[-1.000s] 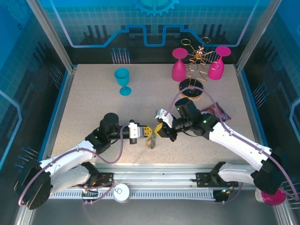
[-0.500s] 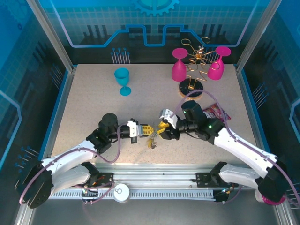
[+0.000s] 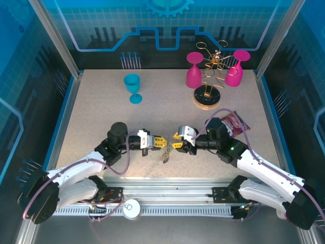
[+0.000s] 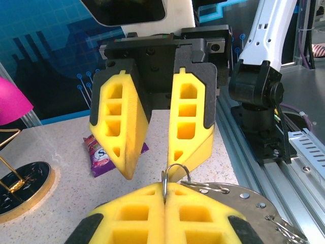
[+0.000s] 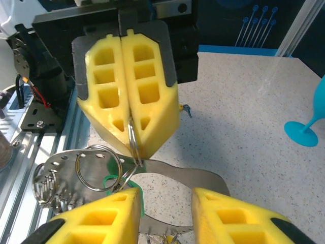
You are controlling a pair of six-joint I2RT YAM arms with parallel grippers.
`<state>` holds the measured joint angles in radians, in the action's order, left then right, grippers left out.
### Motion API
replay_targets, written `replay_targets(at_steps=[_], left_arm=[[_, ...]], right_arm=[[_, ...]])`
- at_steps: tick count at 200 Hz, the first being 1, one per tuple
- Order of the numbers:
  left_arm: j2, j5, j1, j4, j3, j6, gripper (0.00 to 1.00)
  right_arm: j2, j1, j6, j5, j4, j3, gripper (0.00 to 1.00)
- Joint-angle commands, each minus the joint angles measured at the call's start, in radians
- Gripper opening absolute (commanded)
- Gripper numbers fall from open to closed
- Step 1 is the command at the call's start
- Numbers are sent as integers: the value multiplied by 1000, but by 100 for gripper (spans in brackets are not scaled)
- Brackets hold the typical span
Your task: Put the keys on the keyring
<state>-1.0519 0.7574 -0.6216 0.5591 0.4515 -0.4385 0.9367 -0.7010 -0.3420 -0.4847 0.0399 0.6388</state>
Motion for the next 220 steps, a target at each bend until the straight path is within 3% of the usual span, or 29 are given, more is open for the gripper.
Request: replay_targets(at_steps=[1, 27, 53, 220], left_arm=[[1, 38, 11, 25, 5, 6, 0], [6, 33, 11, 7, 4, -6, 0], [9, 34, 10, 0, 3, -21, 0], [1, 51, 11, 6, 9, -16, 0]], right_arm=[[-31, 6, -24, -34, -1, 19, 34], [-75, 8, 7, 35, 33, 21, 34], [-92, 7, 27, -12, 68, 38, 34], [97, -46, 33, -38, 2, 95, 22]])
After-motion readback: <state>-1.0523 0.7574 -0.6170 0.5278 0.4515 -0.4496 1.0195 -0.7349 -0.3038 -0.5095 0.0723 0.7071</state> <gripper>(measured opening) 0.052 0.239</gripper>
